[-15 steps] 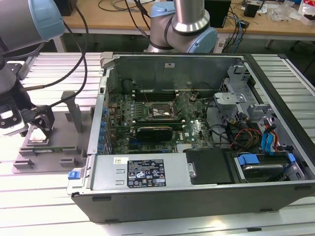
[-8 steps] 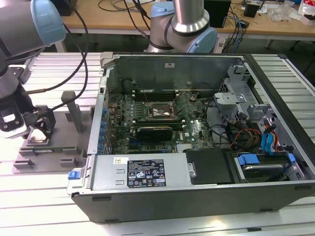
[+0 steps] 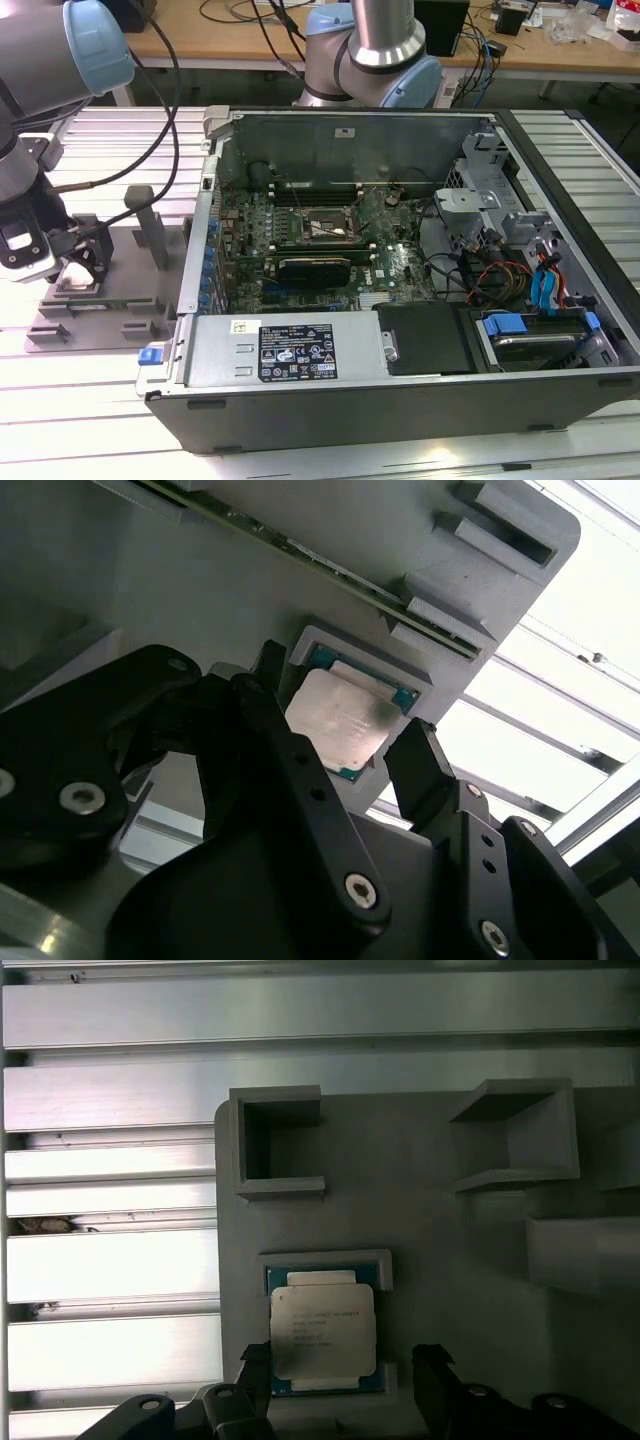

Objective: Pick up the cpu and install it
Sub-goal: 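Pick up the cpu and move it towards the insertion slot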

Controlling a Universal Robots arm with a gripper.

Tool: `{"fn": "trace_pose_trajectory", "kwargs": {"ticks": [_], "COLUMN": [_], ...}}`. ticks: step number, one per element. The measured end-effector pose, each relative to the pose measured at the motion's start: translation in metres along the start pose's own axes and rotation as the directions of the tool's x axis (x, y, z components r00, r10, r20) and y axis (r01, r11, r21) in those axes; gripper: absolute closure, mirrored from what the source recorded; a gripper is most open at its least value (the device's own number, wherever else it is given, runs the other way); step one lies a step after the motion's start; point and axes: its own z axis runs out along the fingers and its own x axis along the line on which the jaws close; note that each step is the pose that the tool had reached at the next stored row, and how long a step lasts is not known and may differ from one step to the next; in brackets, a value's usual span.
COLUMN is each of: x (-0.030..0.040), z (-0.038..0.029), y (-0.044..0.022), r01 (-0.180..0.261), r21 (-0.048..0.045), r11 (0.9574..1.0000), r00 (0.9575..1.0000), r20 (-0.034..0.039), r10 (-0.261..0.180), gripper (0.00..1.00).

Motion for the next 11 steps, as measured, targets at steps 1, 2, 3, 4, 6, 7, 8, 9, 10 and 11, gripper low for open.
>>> {"fn": "trace_pose_trajectory", "kwargs": {"ticks": [1, 2, 3, 4, 6, 7, 8, 9, 10, 11], "x": [0.0000, 0.0000, 0.0000, 0.0001, 0.0001, 0.0001, 0.0001, 0.0001, 0.0001, 0.0001], "z": [0.0001, 0.0004, 0.0006, 0.0007, 0.0008, 0.0008, 0.0008, 0.0008, 0.0008, 0.0008], "y": [0.0000, 0.0000, 0.0000, 0.0000, 0.0000, 0.0000, 0.0000, 0.0000, 0.0000, 0.0000], "r01": [0.000, 0.000, 0.000, 0.000, 0.000, 0.000, 0.000, 0.000, 0.000, 0.000], "r21": [0.0000, 0.0000, -0.0001, -0.0001, 0.0000, -0.0001, -0.0001, 0.0000, 0.0000, 0.0000], "r11": [1.0000, 1.0000, 1.0000, 1.0000, 1.0000, 1.0000, 1.0000, 1.0000, 1.0000, 1.0000], "r00": [1.0000, 1.0000, 1.0000, 1.0000, 1.0000, 1.0000, 1.0000, 1.0000, 1.0000, 1.0000], "r20": [0.0000, 0.0001, 0.0002, 0.0001, 0.0000, 0.0001, 0.0001, 0.0000, 0.0001, 0.0001], "r10": [0.000, 0.000, 0.000, 0.000, 0.000, 0.000, 0.000, 0.000, 0.000, 0.000], "gripper": [0.32, 0.32, 0.32, 0.32, 0.32, 0.32, 0.32, 0.32, 0.32, 0.32]}}
